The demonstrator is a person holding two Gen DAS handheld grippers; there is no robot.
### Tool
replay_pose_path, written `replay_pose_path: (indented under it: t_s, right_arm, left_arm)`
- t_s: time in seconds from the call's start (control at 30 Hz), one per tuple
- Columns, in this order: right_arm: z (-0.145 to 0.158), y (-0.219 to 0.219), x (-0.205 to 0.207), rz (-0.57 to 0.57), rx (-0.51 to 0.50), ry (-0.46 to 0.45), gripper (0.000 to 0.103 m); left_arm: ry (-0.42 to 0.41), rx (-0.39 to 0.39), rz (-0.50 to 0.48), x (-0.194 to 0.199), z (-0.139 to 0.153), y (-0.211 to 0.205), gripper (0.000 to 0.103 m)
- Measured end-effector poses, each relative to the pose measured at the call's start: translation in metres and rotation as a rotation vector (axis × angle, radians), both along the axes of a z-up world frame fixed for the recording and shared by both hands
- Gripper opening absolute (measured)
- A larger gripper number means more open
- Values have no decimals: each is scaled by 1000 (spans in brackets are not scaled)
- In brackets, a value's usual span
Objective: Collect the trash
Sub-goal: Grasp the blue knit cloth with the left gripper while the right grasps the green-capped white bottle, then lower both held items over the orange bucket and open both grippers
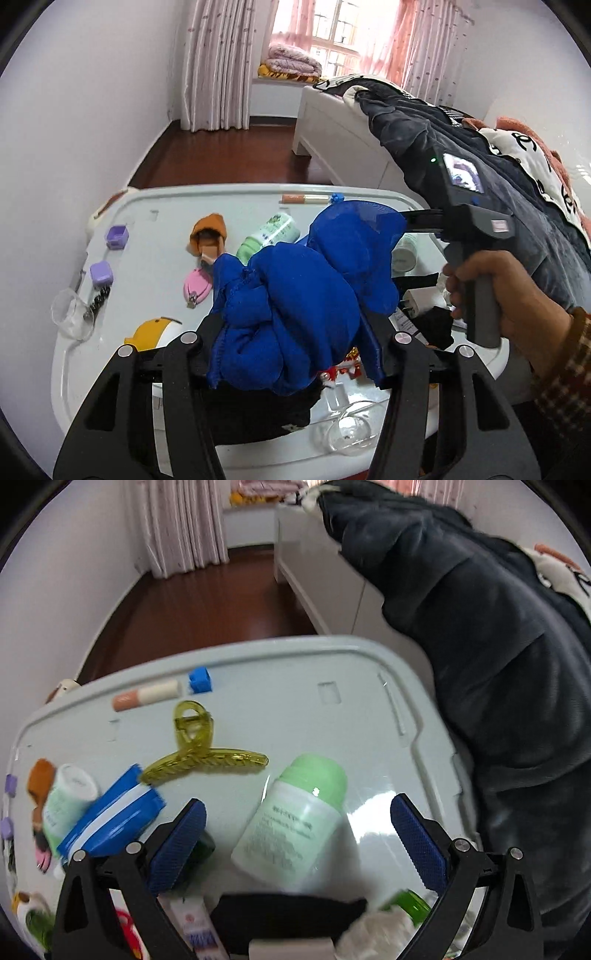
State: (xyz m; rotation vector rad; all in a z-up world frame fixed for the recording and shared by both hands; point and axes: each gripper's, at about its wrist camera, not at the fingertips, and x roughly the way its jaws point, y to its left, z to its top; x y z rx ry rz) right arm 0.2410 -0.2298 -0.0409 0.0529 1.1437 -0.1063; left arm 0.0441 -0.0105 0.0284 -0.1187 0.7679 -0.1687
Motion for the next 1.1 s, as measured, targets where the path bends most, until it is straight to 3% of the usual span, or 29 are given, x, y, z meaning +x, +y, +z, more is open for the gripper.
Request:
replay_pose_path:
  t_s: [0.07, 0.1, 0.13, 0.27, 0.43, 0.57, 0.63, 0.73, 0.87, 1.03, 1.07, 1.1]
  right_arm:
    - [-11, 1, 8, -12, -11, 41, 80]
    - [-19, 2, 12, -9, -6, 86, 54]
    - [-24, 2, 14, -9, -1, 125, 51]
    - [-18, 1, 1, -17, 58, 106, 50]
    - [30, 9, -38, 52, 113, -14, 50]
    - [84, 22, -117, 190, 181, -90, 50]
    - [95, 28, -175, 274, 202, -80, 51]
    - [81, 27, -235, 325, 246, -28, 51]
    - [37, 29, -303, 342, 303, 116, 51]
    - [-20, 34, -340, 332, 353, 268, 53]
    - [-29, 36, -342, 341, 373, 308, 53]
    - [-35, 38, -343, 346, 389, 333, 65]
  left_arm:
    - [3, -16, 1, -1, -1, 4, 55]
    - [0, -14, 1, -1, 0, 5, 55]
    - [-4, -11, 2, -2, 0, 6, 55]
    - [-9, -17, 4, -6, 3, 8, 56]
    - [1, -13, -32, -17, 8, 2, 56]
    - [28, 0, -100, -54, 17, -10, 56]
    - [103, 18, -152, -91, 7, -15, 57]
    - [240, -4, -191, -130, -20, -15, 57]
    - [415, -5, -224, -179, -63, -19, 57]
    - [551, -10, -231, -193, -93, -21, 62]
    - [558, -9, -222, -193, -94, -21, 71]
    - [567, 2, -208, -193, -95, -19, 75]
